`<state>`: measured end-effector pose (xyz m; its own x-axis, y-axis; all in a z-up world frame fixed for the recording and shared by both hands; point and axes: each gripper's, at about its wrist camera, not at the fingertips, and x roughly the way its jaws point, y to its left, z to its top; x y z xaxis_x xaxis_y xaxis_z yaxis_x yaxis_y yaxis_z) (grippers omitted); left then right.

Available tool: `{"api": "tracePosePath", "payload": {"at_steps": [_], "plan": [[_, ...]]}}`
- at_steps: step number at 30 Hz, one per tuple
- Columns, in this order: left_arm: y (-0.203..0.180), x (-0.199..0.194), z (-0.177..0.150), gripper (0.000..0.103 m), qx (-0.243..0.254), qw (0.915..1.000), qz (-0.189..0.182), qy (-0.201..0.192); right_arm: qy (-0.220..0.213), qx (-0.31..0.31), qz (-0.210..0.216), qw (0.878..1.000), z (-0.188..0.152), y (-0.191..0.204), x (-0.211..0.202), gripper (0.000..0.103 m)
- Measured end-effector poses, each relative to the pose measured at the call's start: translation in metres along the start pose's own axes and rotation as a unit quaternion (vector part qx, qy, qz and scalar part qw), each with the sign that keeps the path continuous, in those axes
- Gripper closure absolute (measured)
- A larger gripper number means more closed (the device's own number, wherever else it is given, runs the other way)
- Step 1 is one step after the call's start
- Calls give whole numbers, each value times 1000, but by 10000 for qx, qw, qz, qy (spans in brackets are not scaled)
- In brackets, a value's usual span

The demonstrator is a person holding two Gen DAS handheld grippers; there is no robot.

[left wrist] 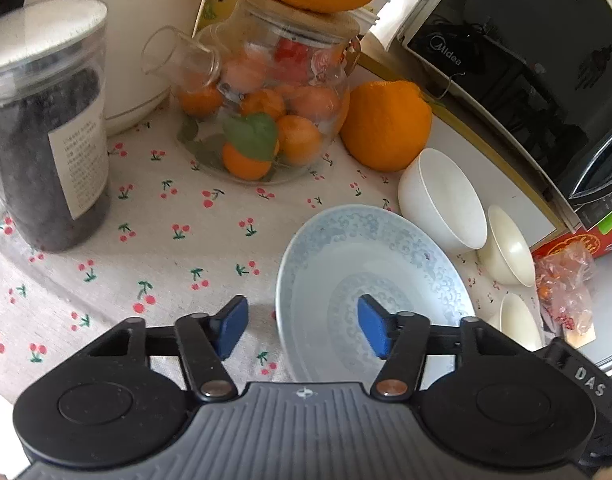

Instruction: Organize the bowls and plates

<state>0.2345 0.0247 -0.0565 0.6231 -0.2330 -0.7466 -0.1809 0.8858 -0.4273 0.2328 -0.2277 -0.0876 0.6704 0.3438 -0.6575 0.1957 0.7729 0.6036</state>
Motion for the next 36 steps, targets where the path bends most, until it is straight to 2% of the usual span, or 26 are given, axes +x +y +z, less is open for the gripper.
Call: {"api": "tracePosePath", "payload": {"at_steps": [2,4,7,9,12,21,30,36], "plan": [[-1,2,0,55,-22,10000,-10,18,-24,-1,-23,10000,-1,0,1,37],[-1,2,-1,58,-31,10000,1,17,-62,14,-38,10000,-2,0,1,49],[0,1,-1,68,-28,10000,-8,26,-71,42,-80,9999,-3,-2,3,64],[0,1,-1,76,-35,10000,3,33,-64,60,-90,9999,-4,-3,4,69],[1,1,-1,83,-23,10000,36,14,-51,86,-80,9999,-4,-3,6,78],[4,2,-4,90,144,9997,158,-82,-25,-56,-160,9999,-5,-1,4,84],[2,-12,-3,90,424,9985,80,-339,-176,-355,-73,9992,-1,14,-11,84],[5,-15,-1,90,363,9990,22,-264,-209,-408,-8,9989,-2,21,-17,83]]}}
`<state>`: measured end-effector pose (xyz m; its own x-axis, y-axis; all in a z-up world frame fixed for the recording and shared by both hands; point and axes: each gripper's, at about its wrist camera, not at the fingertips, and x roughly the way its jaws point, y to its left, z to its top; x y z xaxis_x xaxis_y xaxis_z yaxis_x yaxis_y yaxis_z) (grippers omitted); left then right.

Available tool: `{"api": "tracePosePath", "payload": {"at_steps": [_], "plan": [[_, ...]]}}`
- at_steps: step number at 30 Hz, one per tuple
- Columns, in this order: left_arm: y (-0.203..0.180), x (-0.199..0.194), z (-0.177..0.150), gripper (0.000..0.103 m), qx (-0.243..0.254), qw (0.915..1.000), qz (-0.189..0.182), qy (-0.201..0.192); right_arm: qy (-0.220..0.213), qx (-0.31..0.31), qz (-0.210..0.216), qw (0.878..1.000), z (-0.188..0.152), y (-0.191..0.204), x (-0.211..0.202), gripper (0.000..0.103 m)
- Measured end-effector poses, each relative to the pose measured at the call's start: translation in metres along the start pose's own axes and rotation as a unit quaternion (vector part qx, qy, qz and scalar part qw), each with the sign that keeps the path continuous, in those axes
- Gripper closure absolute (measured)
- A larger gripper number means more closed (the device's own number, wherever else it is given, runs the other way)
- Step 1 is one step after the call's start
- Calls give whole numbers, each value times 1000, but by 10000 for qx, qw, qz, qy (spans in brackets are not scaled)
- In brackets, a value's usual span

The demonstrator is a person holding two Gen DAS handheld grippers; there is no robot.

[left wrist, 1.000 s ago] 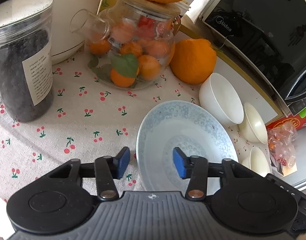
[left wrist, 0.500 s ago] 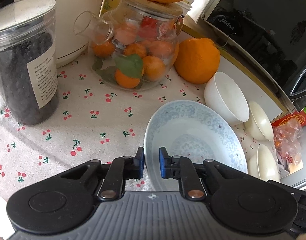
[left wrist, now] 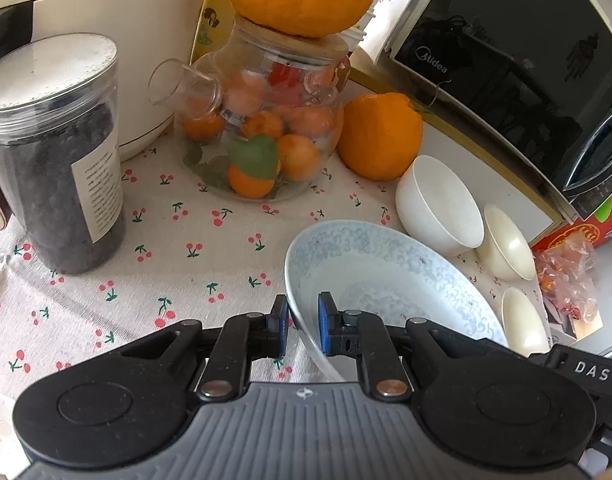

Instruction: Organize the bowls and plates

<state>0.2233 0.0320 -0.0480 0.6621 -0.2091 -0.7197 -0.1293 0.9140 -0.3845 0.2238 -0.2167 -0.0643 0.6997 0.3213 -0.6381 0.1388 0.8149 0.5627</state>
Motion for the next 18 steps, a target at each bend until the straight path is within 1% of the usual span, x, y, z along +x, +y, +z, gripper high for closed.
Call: {"api": "tracePosePath", "payload": {"at_steps": [6,14,18], "plan": [[-3,-12,1,90,120,9999,-44,-90,-118,-173,56,9998,1,9,-16,83],[-7,-32,-3,90,207,9997,-85,-99,-97,-284,52,9995,-1,16,-37,83],[-11,-44,-6,89,326,9994,-114,-103,-106,-299,76,9995,-4,16,-51,83]]}}
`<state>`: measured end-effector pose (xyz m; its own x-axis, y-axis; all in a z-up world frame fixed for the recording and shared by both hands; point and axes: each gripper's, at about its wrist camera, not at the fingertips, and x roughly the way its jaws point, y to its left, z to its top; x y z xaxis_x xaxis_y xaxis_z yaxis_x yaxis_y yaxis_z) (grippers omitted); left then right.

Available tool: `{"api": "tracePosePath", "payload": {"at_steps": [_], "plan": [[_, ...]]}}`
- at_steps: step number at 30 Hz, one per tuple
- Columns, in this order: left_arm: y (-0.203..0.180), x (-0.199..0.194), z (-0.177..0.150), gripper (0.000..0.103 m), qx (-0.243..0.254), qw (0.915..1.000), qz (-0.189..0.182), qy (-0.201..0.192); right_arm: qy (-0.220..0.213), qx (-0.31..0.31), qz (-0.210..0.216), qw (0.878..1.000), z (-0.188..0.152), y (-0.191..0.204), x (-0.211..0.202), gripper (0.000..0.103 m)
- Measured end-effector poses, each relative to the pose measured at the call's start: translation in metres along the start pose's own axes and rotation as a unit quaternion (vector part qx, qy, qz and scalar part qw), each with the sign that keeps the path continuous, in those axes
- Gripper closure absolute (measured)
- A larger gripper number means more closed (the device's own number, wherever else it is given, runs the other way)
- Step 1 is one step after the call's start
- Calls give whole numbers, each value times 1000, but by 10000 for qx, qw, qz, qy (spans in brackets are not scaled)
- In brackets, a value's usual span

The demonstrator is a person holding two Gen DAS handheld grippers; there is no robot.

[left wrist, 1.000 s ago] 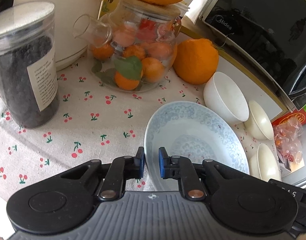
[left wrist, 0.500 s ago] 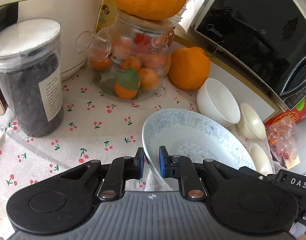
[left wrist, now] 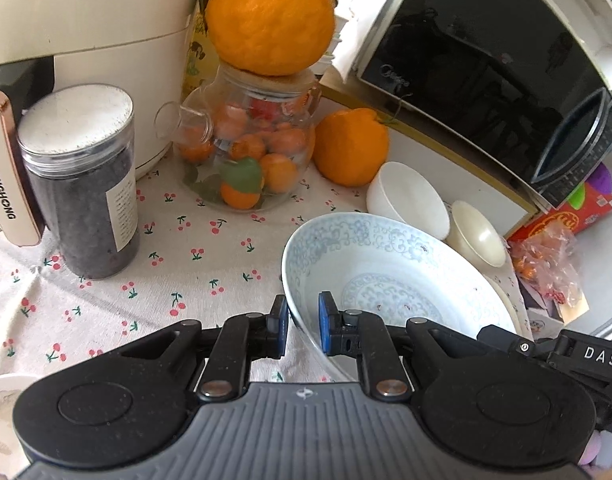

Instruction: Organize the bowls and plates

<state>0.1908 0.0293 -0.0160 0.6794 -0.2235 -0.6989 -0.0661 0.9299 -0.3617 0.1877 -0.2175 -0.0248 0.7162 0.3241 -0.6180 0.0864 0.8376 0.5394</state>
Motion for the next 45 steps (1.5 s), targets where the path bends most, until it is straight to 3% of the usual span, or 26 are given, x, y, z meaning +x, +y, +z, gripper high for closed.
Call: {"api": "tracePosePath", "payload": {"at_steps": [20,34,45], "plan": [[-14,-45,-31,89,234,9992,-301,86,134,-204,-43,9997,-32,-17,-66,83],[-23,-59,-59,88,620,9975,-269,196,437,-383,-205,9981,-57,-33,-83,83],[-24,-54,-86,86,858,9940,-303,615,447,-471,-313,9974,-68,-45,-93,83]]}}
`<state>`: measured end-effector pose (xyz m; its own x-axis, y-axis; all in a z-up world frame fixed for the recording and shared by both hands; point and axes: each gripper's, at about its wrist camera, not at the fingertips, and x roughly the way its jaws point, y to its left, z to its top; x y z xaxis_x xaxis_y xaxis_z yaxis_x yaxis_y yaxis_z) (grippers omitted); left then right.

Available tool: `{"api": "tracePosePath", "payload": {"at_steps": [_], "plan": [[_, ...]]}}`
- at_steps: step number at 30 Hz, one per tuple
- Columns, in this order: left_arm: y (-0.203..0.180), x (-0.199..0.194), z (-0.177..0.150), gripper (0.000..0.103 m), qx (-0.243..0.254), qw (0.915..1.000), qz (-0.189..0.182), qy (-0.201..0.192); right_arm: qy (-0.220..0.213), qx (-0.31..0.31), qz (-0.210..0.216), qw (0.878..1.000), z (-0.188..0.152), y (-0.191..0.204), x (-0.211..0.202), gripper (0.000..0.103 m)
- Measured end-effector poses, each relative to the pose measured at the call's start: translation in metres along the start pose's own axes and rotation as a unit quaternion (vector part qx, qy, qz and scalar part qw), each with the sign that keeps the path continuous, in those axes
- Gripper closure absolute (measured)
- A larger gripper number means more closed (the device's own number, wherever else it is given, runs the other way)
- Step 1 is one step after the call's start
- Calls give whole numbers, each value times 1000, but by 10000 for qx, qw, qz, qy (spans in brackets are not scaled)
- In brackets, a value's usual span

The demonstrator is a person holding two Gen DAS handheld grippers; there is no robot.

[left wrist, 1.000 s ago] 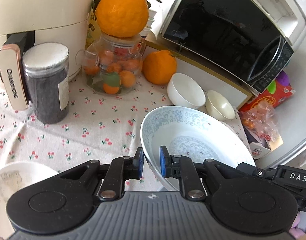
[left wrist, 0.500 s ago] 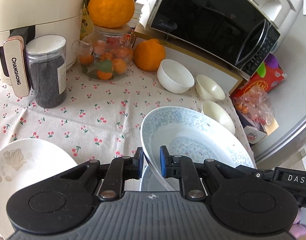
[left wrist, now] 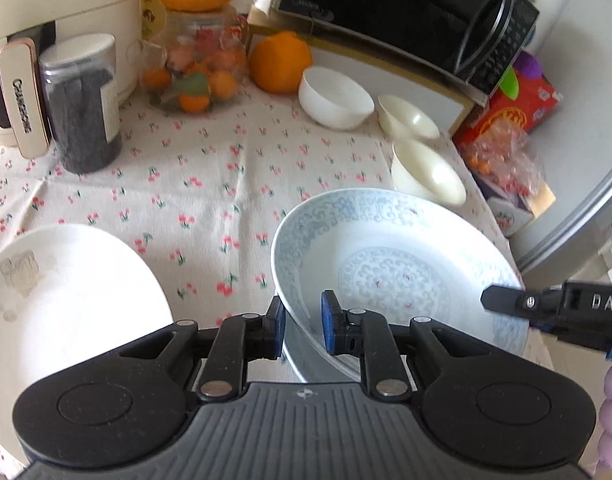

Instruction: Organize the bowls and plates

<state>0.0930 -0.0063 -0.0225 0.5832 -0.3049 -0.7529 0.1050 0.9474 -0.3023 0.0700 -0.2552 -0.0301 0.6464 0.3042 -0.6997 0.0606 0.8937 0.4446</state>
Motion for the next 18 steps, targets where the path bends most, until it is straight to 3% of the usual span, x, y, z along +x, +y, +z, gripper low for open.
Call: {"api": "tracePosePath", "payload": {"at_steps": [18], "plan": [[-10,6,-13,86,530,9981,297,36,357,-31,-246,9991,-12,-8,14,83]]}}
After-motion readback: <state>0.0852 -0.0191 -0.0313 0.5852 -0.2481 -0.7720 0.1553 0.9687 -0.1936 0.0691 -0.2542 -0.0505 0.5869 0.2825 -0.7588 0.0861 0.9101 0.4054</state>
